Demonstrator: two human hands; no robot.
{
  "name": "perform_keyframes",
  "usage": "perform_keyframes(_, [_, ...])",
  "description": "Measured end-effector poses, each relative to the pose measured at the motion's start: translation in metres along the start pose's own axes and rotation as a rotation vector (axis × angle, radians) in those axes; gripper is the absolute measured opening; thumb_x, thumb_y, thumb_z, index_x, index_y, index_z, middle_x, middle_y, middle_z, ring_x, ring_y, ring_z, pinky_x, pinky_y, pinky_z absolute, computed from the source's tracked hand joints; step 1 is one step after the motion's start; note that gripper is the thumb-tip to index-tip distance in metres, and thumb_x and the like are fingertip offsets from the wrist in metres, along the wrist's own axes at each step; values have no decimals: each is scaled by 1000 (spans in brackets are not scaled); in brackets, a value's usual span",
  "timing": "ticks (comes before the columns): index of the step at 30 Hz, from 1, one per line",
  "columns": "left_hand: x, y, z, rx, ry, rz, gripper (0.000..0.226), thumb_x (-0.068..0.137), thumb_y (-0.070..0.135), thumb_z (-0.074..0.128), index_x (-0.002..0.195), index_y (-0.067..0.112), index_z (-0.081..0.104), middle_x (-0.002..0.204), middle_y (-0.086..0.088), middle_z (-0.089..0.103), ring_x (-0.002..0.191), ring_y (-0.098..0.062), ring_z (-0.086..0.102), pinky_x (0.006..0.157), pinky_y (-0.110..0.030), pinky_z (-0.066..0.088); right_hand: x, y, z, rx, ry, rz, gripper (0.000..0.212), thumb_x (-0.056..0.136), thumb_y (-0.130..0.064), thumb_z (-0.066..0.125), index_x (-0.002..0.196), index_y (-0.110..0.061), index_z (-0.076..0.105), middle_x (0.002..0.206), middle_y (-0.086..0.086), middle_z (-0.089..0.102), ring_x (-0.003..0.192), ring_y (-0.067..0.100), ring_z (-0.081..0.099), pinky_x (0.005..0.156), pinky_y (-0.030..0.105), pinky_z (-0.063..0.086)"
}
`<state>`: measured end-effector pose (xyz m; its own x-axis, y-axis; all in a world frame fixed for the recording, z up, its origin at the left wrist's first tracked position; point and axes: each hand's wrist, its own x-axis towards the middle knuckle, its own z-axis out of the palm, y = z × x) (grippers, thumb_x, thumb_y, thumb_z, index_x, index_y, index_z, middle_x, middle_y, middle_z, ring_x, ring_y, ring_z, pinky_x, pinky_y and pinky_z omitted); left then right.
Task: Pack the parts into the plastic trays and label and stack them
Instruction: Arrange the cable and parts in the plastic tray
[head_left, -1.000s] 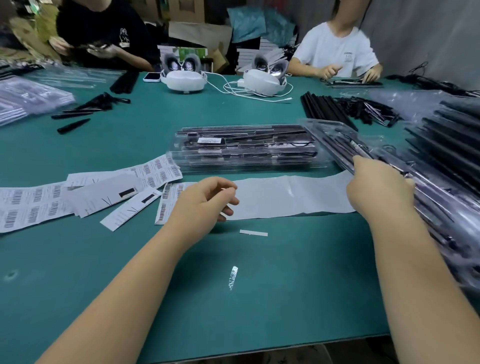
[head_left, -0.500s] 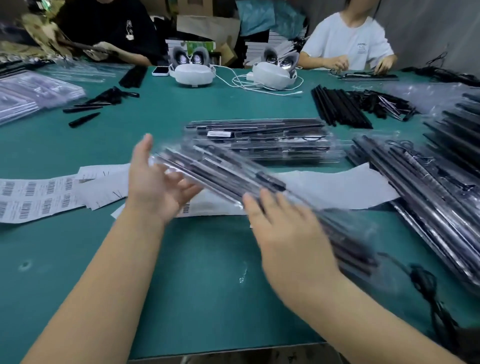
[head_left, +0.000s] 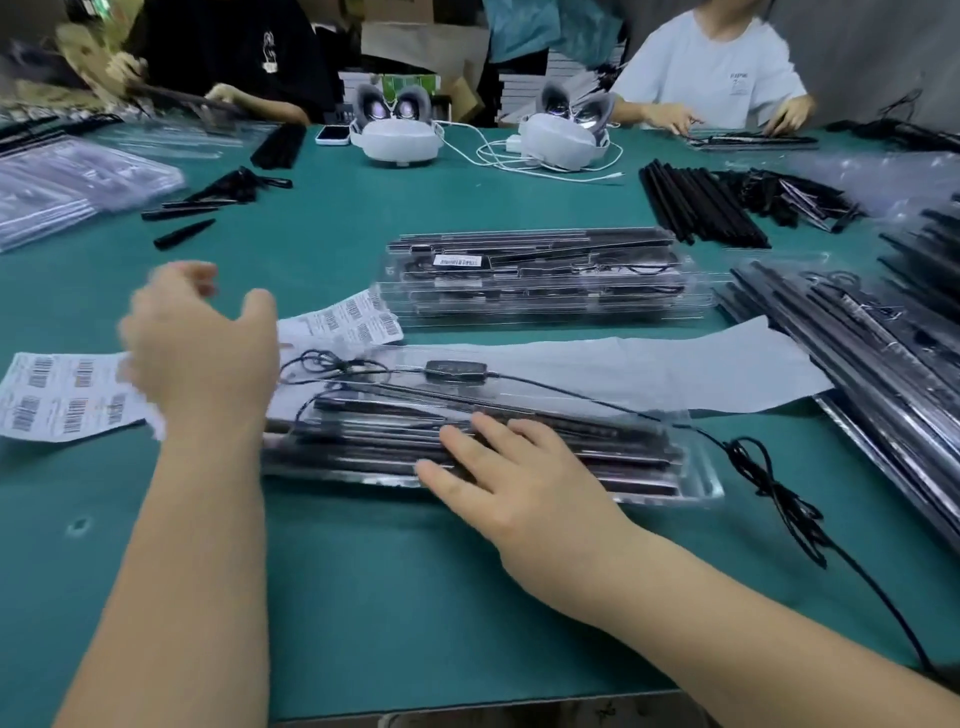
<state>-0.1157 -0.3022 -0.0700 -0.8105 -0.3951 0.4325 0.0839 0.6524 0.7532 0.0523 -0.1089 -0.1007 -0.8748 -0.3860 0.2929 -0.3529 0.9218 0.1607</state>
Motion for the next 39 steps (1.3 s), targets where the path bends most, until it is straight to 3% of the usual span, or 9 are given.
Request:
perform_keyframes(5, [-50, 28, 32, 47, -666, 479, 41, 91, 41, 53, 128, 23, 54, 127, 3, 60, 115, -15, 53, 94, -29, 37, 18, 13, 7, 236, -225, -119, 63, 83, 8, 44, 139, -22, 47, 148, 11, 40, 138, 34, 33, 110, 44, 23])
perform_keyframes(7, [-59, 27, 43, 241, -805, 627, 49, 93, 49, 47, 135, 24, 49, 137, 3, 53, 125, -17, 47, 102, -32, 36, 16, 19, 6, 216, -158, -91, 53, 83, -3, 60, 133, -21, 55, 141, 10, 48, 133, 30, 41, 107, 45, 29])
perform_keyframes(12, [-57, 23, 46, 370, -982, 593, 67, 83, 68, 32, 138, 30, 38, 134, -3, 48, 123, -30, 42, 103, -47, 36, -16, 55, -22, 252, -183, 443, 69, 80, -42, 69, 140, -20, 41, 147, 5, 37, 133, 24, 33, 109, 36, 27])
perform_keyframes(15, [-57, 22, 47, 403, -1006, 586, 75, 78, 73, 29, 141, 33, 32, 141, -3, 42, 128, -32, 36, 104, -50, 34, -53, 90, -41, 74, -396, 843, 61, 78, -55, 63, 126, -21, 46, 126, 2, 48, 114, 23, 47, 88, 36, 44])
perform_keyframes(20, [-54, 22, 51, 380, -984, 569, 78, 82, 72, 36, 147, 33, 23, 151, 0, 34, 136, -30, 30, 110, -49, 29, -75, 118, -46, -17, -561, 952, 24, 87, -40, 56, 74, -20, 57, 74, -3, 58, 72, 18, 56, 58, 28, 44])
perform_keyframes(27, [-54, 21, 49, 297, -991, 570, 73, 79, 72, 42, 142, 36, 34, 142, 7, 44, 131, -22, 37, 106, -45, 35, -41, 145, -44, 404, 60, 983, 26, 90, -6, 41, 79, -27, 52, 71, -4, 66, 65, 17, 62, 57, 30, 46])
perform_keyframes(32, [-53, 20, 51, 292, -993, 575, 74, 79, 72, 42, 143, 36, 33, 144, 8, 42, 133, -21, 36, 107, -44, 34, -30, 132, -49, 1303, -126, 1127, 23, 100, -35, 39, 88, -18, 49, 77, 21, 71, 46, 31, 62, 39, 28, 47])
perform_keyframes(36, [-52, 20, 53, 284, -991, 574, 72, 81, 70, 44, 143, 35, 33, 146, 8, 41, 133, -19, 37, 108, -43, 33, -61, 126, -49, 1375, -203, 1125, 42, 85, -49, 50, 109, -14, 54, 67, 15, 67, 33, 18, 41, 32, 17, 29])
perform_keyframes(39, [-51, 21, 54, 272, -979, 585, 71, 82, 68, 46, 143, 34, 34, 147, 8, 40, 134, -18, 36, 109, -41, 32, -97, 110, -53, 1403, -280, 1096, 66, 64, -54, 62, 117, -15, 53, 75, 18, 67, 40, 22, 46, 34, 23, 38])
